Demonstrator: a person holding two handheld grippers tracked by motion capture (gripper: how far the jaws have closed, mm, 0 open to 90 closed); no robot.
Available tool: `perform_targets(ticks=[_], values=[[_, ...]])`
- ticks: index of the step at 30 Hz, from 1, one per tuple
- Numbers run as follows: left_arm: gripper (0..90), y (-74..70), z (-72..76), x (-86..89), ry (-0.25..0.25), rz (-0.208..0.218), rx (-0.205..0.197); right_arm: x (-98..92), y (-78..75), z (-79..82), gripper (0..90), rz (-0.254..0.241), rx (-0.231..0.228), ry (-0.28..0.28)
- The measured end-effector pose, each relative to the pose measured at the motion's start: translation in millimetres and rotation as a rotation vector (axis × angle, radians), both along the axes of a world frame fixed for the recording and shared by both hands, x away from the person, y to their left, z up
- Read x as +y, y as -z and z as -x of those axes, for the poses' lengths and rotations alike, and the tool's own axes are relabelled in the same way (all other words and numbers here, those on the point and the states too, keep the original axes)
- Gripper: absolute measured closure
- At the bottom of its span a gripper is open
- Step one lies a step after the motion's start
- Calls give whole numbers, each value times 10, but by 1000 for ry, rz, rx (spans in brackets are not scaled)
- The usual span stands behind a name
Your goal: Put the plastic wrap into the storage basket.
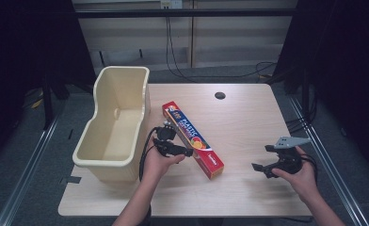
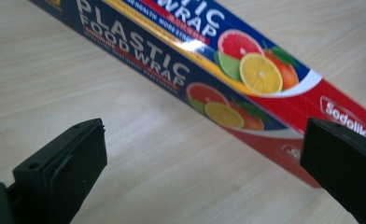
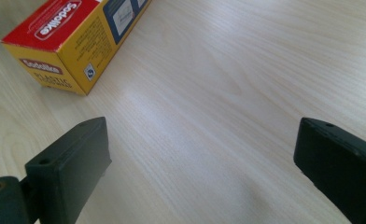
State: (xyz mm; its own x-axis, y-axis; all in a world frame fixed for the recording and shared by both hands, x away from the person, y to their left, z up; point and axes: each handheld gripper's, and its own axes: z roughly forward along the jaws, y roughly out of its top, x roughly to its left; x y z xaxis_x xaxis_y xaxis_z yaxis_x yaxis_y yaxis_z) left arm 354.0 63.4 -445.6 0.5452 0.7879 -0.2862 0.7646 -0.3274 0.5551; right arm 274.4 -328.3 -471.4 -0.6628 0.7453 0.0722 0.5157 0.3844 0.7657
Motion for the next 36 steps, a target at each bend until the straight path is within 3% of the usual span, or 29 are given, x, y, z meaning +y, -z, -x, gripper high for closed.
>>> perform_targets(ticks=[7,13,14,16,20,29,36], values=[[10,-104,-174,-26,-36,-32,18,-24,-35,10,35,-13,-12,16],[22,-188,-293,-168,-50,-59,14,-44,-56,3,34,-24,-21,23],[35,-203,-326,-211,-45,-53,35,-47,-59,7,33,-23,-25,29],[35,-206,-343,-229,-48,-58,35,-49,-59,7,33,-24,-25,29],[35,-200,-397,-309,-67,-84,48,-52,-64,2,32,-29,-28,33],[24,-97,-545,-419,-129,-69,79,-35,-77,-1,31,-38,-37,34],[15,-1,-658,-442,-181,-89,113,-27,-84,0,31,-47,-46,42]])
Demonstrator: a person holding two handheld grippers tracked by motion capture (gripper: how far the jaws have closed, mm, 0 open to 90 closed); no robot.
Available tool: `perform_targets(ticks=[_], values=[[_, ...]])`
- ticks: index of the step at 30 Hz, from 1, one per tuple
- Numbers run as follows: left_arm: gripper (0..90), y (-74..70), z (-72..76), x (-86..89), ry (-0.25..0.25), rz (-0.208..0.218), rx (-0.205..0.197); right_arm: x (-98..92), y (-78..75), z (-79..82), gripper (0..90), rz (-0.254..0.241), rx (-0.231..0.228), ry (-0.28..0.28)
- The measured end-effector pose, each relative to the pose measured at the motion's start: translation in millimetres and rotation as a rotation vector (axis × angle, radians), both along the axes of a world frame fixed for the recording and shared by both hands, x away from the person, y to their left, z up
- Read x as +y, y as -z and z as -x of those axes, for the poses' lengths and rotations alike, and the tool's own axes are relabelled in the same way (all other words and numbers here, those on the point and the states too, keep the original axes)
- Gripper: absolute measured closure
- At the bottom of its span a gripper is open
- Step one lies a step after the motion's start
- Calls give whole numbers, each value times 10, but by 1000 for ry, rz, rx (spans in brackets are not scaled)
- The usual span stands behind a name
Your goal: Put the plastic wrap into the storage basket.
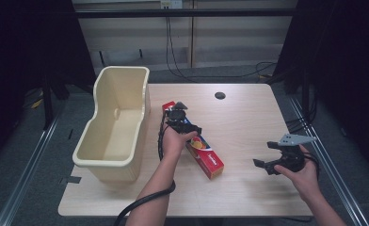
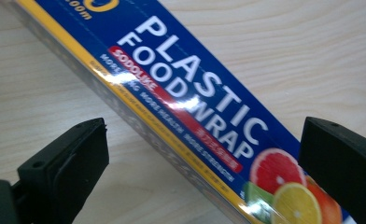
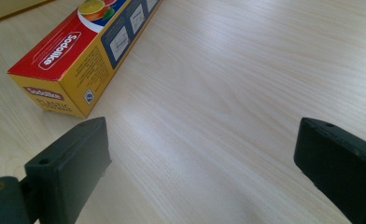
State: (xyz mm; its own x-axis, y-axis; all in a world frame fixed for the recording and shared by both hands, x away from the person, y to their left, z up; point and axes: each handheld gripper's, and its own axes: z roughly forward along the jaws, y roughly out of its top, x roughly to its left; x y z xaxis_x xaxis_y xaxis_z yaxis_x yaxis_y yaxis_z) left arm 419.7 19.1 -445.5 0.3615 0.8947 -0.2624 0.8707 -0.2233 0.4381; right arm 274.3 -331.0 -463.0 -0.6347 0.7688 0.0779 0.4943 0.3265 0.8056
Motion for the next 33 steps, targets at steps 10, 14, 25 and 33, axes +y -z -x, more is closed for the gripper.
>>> perform_targets(ticks=[10,14,25,33], values=[[10,28,-61,-78,-22,-17,24,8,-2,-11,47,7,-2,11],[9,75,-76,-99,-39,-21,29,6,0,-18,44,3,0,15],[0,145,-111,-173,-70,-20,56,33,-4,-17,41,22,-9,19],[8,206,-132,-163,-107,14,108,31,-11,-11,44,19,-12,19]])
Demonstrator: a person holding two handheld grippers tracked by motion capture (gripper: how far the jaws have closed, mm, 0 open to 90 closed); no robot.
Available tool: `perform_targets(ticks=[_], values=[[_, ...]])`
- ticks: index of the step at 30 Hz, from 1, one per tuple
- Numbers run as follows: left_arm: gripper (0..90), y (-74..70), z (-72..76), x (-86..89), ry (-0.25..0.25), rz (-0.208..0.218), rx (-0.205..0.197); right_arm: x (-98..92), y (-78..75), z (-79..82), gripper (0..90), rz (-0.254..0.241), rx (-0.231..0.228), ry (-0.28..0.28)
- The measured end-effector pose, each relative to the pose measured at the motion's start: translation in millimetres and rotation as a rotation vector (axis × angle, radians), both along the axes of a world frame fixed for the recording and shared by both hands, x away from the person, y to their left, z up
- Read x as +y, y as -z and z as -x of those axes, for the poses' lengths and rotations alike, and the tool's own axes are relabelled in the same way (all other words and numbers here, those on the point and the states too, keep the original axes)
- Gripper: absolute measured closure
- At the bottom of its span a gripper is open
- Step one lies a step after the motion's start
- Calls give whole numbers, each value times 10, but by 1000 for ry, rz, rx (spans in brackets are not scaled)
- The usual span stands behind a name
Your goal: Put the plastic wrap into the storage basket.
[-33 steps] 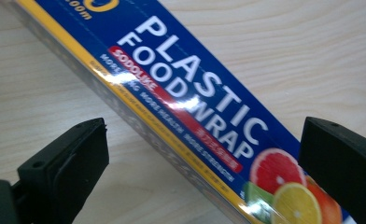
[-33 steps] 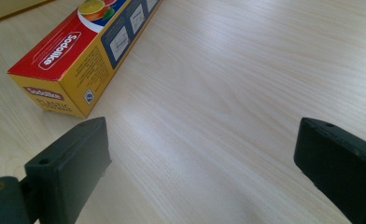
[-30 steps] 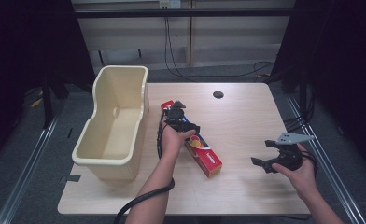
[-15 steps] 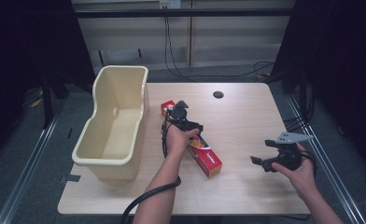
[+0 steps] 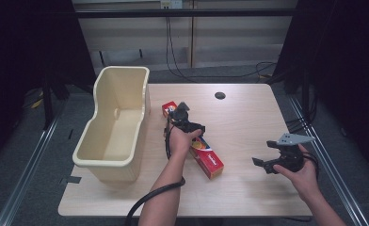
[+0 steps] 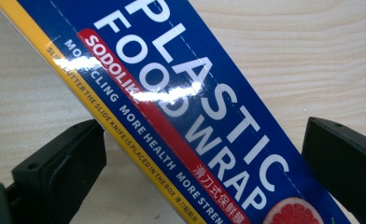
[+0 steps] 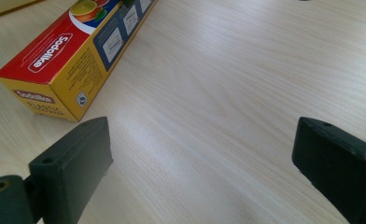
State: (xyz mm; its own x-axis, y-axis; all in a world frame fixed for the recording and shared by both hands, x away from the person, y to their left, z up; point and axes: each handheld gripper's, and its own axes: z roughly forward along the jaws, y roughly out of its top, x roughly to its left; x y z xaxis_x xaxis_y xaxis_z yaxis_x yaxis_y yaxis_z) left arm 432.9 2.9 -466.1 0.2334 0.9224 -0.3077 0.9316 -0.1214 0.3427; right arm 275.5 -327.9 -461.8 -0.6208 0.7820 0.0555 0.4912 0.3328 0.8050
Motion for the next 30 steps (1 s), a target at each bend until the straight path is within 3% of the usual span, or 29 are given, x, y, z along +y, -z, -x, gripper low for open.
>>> perform_targets(ticks=[3,5,11,12,15,21,27,30], values=[[31,-18,2,10,-2,4,21,-4,1,-1,43,0,-1,1],[66,-47,6,20,-1,-15,45,-3,0,-1,44,0,-1,0],[111,-85,31,57,17,-58,54,-5,-12,2,44,-9,-6,8],[121,-86,34,56,6,-49,56,-6,-15,4,45,-9,-6,7],[150,-115,41,80,15,-76,84,-16,-20,6,45,-12,-6,12],[168,-109,60,87,-3,-65,68,-7,-27,4,45,-13,-11,7],[209,-138,63,88,-56,-59,118,-3,-30,7,46,-15,-12,9],[238,-152,63,94,-51,-76,123,-3,-33,9,47,-17,-13,12]])
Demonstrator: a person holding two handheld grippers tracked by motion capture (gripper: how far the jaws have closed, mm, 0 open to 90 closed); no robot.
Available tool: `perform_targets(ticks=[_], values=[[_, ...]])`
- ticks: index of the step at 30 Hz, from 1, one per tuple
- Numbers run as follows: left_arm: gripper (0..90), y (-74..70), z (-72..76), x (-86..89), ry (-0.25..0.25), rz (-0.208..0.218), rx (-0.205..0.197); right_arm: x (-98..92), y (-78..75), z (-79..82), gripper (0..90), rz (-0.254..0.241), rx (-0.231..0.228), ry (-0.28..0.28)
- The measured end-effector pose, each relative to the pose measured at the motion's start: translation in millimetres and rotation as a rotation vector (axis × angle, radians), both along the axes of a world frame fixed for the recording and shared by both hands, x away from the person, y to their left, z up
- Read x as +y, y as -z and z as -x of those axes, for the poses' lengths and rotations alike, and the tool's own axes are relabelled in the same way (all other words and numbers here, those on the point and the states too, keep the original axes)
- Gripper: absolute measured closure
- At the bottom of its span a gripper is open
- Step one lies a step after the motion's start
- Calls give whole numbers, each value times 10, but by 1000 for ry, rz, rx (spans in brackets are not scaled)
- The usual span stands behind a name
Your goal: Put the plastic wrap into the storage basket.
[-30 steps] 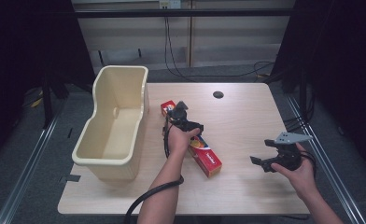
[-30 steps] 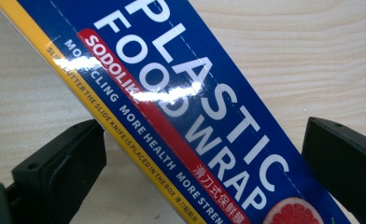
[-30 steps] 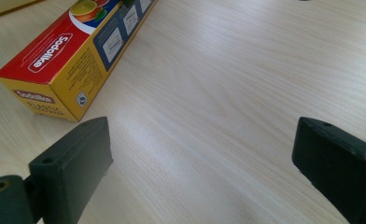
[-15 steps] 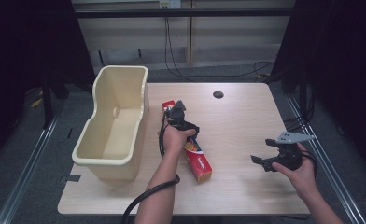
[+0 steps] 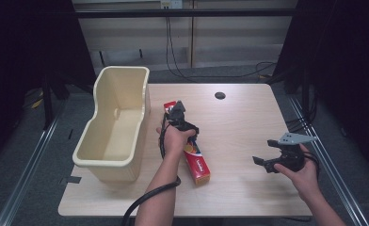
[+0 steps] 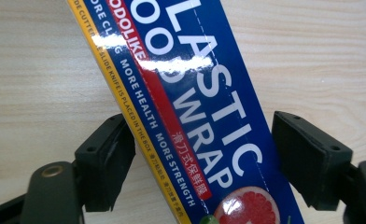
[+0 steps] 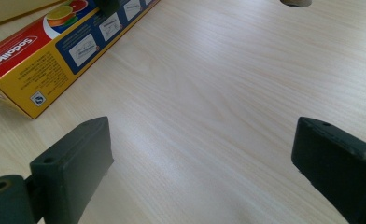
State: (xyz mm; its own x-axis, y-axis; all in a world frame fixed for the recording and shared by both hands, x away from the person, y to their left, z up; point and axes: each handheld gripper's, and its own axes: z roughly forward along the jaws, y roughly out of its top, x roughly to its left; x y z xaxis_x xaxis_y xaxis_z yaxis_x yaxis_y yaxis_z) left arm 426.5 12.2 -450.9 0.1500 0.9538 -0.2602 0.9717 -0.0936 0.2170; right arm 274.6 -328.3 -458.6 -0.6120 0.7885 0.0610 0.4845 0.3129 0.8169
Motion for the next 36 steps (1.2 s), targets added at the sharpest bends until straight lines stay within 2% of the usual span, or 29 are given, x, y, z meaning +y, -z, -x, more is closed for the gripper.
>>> perform_targets(ticks=[1,2,6,7,9,10,14,16,22,27,28,30,32,33,36], values=[[249,-11,-4,15,6,-3,13,0,0,-1,47,0,1,-1],[265,-16,-1,11,-8,-5,12,0,0,0,47,1,0,1],[319,-57,7,10,8,-36,33,7,1,-3,47,6,-3,0],[331,-62,13,4,15,-54,30,10,0,-3,48,3,1,-3],[363,-76,17,12,35,-55,35,9,-3,-4,48,3,-4,-5],[363,-86,23,15,34,-61,49,9,-3,-4,48,3,-4,-5],[391,-106,28,28,72,-95,54,7,-11,0,49,1,-4,-2],[378,-100,30,34,82,-93,45,7,-9,-4,49,0,-3,-5],[362,-98,-6,5,72,-96,44,4,-12,-3,48,1,-5,-3],[352,-103,-57,7,70,-87,18,-3,-13,-1,48,0,-3,4],[342,-97,-72,11,70,-87,3,-7,-13,-4,48,-2,-3,3],[330,-92,-93,5,61,-65,6,-9,-13,-4,48,-3,-3,1],[331,-69,-110,-14,62,-76,2,-8,-12,-5,48,-3,-5,4],[336,-53,-125,-22,61,-90,14,-9,-13,-7,48,-5,-2,1],[340,-32,-139,-34,57,-87,10,-8,-14,-5,48,-4,-3,3]])
